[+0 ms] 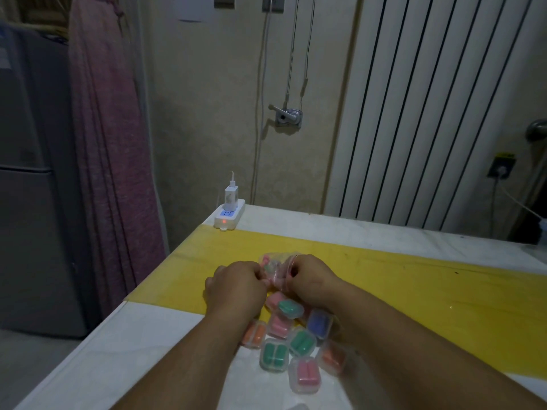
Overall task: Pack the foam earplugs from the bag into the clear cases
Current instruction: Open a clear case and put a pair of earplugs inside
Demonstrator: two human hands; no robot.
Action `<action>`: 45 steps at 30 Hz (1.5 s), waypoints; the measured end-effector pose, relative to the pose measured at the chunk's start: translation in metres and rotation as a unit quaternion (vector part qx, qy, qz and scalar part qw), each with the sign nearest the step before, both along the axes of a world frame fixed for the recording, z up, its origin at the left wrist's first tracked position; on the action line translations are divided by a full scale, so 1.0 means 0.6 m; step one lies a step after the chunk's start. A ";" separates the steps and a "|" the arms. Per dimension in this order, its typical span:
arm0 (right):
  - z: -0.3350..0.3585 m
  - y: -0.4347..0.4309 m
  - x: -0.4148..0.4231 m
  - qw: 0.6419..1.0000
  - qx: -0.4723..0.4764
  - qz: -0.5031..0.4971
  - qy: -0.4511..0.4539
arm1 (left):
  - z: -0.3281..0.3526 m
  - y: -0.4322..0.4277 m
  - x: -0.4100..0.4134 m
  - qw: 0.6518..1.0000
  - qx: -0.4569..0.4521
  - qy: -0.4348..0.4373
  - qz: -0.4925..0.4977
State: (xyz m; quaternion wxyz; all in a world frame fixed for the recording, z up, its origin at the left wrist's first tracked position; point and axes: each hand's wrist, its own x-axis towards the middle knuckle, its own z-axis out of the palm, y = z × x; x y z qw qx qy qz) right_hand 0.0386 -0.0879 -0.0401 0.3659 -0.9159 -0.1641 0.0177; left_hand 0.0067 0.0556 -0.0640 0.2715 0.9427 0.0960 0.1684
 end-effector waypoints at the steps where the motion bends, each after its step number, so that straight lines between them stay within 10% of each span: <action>1: 0.001 -0.002 -0.001 1.000 0.030 -0.006 0.002 | 0.000 0.000 0.000 1.000 0.003 0.000 0.000; 29: 0.008 -0.005 -0.011 0.999 -0.013 -0.016 0.040 | -0.013 -0.001 0.016 1.000 0.010 -0.026 0.005; 45: 0.018 -0.023 -0.028 0.985 0.118 -0.126 0.023 | -0.007 0.004 0.007 0.998 0.040 0.030 0.039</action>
